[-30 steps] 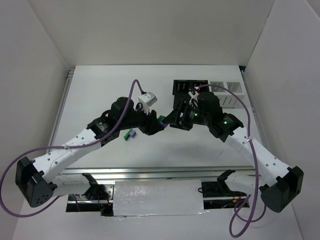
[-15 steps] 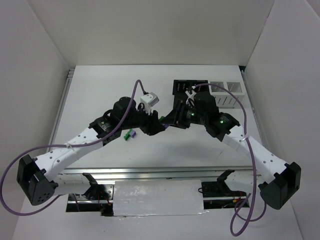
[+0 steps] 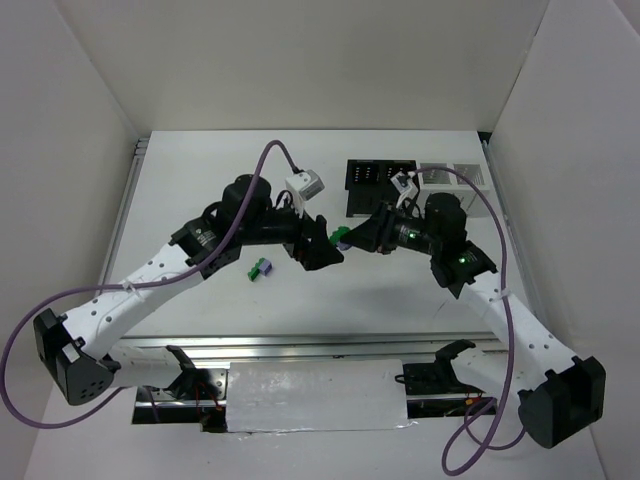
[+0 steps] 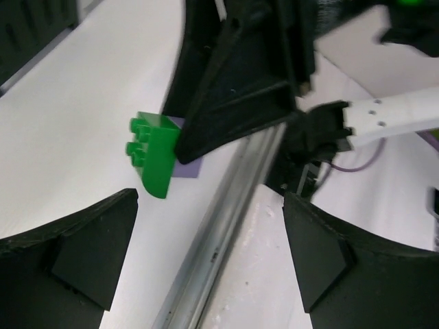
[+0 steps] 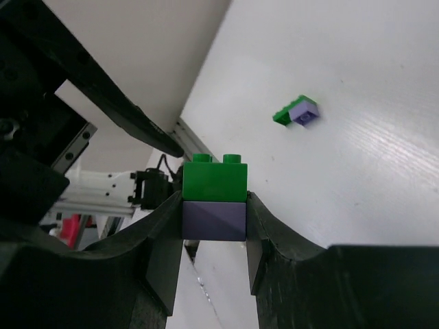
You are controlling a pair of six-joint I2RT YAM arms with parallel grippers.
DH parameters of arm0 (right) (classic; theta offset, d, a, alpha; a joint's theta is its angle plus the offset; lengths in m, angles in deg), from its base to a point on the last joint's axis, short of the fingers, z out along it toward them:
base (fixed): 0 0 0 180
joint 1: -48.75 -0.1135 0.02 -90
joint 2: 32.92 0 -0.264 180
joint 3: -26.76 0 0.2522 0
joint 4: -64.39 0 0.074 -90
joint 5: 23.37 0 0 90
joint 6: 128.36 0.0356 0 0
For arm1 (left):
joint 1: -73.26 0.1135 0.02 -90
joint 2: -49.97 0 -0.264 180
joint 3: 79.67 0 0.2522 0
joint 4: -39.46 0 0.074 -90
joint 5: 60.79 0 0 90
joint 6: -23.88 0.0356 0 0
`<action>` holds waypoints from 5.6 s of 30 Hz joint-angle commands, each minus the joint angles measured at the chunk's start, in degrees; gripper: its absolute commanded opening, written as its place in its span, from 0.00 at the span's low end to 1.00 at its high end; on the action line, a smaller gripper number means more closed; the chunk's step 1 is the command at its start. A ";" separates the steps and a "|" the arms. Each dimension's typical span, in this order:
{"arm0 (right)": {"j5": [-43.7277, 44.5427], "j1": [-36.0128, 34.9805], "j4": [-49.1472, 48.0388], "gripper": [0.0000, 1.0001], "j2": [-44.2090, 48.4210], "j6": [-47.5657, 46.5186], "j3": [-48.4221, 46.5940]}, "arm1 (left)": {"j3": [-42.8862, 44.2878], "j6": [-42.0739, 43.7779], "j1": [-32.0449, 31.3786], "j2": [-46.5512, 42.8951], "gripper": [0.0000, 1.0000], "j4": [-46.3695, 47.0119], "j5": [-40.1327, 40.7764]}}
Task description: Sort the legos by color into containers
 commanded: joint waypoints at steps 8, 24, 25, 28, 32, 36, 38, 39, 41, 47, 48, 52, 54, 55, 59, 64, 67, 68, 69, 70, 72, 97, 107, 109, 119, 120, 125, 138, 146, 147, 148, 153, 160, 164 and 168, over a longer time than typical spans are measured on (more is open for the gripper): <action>-39.07 5.74 -27.34 0.00 4.30 -4.53 3.29 | 7.92 4.72 -0.09 2.81 0.99 -7.15 -17.75; -40.50 5.57 -17.44 0.00 4.74 -9.79 0.22 | 5.10 0.94 -0.09 2.80 0.57 -0.57 -20.11; -40.51 5.39 -16.83 0.00 4.74 -10.23 -0.13 | 5.02 0.68 -0.09 2.98 0.44 -0.03 -20.47; -40.42 5.57 -15.34 0.00 4.83 -11.46 -0.66 | 5.10 -0.20 -0.09 3.86 0.02 1.03 -21.27; -40.07 6.09 -4.80 0.00 4.12 -20.15 -2.07 | 6.16 0.06 -0.09 3.43 0.00 -0.90 -14.79; -41.12 7.76 -18.11 0.00 4.21 -11.40 4.42 | 3.97 -1.87 2.19 -0.09 0.00 -0.38 -4.23; -40.86 7.94 -20.87 0.00 3.43 -9.53 4.61 | 1.86 -3.62 4.91 -2.55 0.00 2.16 -3.78; -40.51 8.03 -18.78 0.00 2.64 -11.01 3.74 | 0.89 -4.42 6.31 -3.77 0.00 3.22 -3.95; -39.89 8.12 -16.22 0.00 1.93 -12.77 2.60 | 0.19 -4.86 7.47 -4.75 0.00 3.93 -4.04; -28.95 10.48 -7.81 0.00 0.96 -15.40 -0.74 | -0.79 -5.13 9.49 -6.51 0.00 2.53 0.60; -15.07 11.01 -2.29 0.00 1.22 -15.42 -2.40 | -0.61 -4.95 9.49 -6.60 0.00 1.48 2.44; 20.78 12.77 8.99 0.00 0.00 -9.46 -7.50 | 1.32 -3.02 9.58 -6.07 0.00 -4.76 8.96; 31.25 14.70 17.40 0.00 -3.69 -4.46 -12.69 | 1.32 -2.41 9.58 -6.42 0.00 -6.26 9.32; 37.04 17.14 19.28 0.00 -6.74 -3.65 -14.18 | 0.80 -2.14 9.58 -7.12 0.00 -6.27 9.32; 41.05 23.31 24.99 0.00 -17.12 -5.30 -23.83 | -0.69 -1.96 9.58 -9.06 0.00 -5.91 9.58; 51.13 27.71 27.21 0.00 -26.63 -3.91 -32.72 | -0.70 -1.88 9.67 -8.88 0.00 -7.23 7.83; 54.49 29.99 29.65 0.00 -32.33 -2.50 -38.94 | -0.43 -1.70 9.67 -8.71 0.00 -7.93 6.59; 54.85 30.52 30.37 0.00 -34.09 -2.50 -40.90 | -0.52 -1.44 9.76 -8.79 0.00 -7.94 6.33; 55.29 30.79 31.24 0.00 -37.50 -2.59 -43.09 | -0.52 -1.43 9.67 -8.97 0.00 -8.02 5.89; 56.25 31.31 32.56 0.00 -39.02 -2.94 -46.77 | -0.43 -1.26 9.67 -8.97 0.00 -8.20 5.54; 57.22 31.76 33.71 0.00 -42.88 -3.20 -51.00 | -0.17 -0.91 9.67 -9.06 0.00 -8.64 4.49; 48.97 35.27 36.18 0.78 -54.95 -7.25 -63.95 | 1.50 0.06 9.67 -8.18 0.00 -8.55 0.00; 14.53 23.70 43.96 1.00 -39.33 -14.54 -59.11 | 0.45 6.37 9.15 -8.17 0.00 -6.89 -0.90; 11.37 18.51 43.13 1.00 -34.66 -12.28 -53.97 | -0.60 8.23 8.27 -8.79 0.00 -5.40 3.32; -0.61 -5.31 29.32 0.95 -15.39 5.58 -34.59 | -3.87 18.16 5.02 -6.61 0.00 -0.64 5.89; 1.57 -7.59 29.84 0.94 -14.61 5.76 -34.33 | -3.60 18.25 4.84 -6.34 0.00 -0.38 5.37; 11.59 -10.95 32.99 0.91 -12.66 6.73 -31.16 | -1.85 18.52 4.48 -4.76 0.01 1.82 -0.42; 20.14 -11.75 31.78 0.84 -12.05 8.22 -29.49 | 0.27 17.11 2.64 -1.85 0.01 4.19 -7.03; 13.46 -13.41 29.85 0.53 -15.38 8.05 -30.63 | 0.44 16.85 2.46 -1.85 0.05 3.84 -3.96; 12.76 -14.29 29.50 0.53 -15.56 8.13 -30.28 | 0.62 16.93 2.46 -1.68 0.05 3.67 -3.95; 12.50 -14.64 29.06 0.52 -16.26 8.22 -30.11 | 0.88 17.11 2.29 -1.33 0.05 3.23 -3.95; 12.83 -15.79 27.30 0.00 -16.71 9.27 -27.65 | 0.80 16.15 2.37 -1.67 0.32 3.58 -3.08; 19.25 -10.09 29.76 0.00 -16.00 5.59 -27.56 | -0.26 11.40 2.37 -2.73 1.00 2.00 11.85; 26.45 2.20 30.72 0.00 -17.32 0.67 -27.73 | -0.43 7.63 2.37 -2.64 0.99 -2.12 23.45; 42.26 10.30 32.91 0.00 -24.67 -1.79 -33.52 | -1.31 1.66 2.64 -1.59 1.00 -7.57 36.44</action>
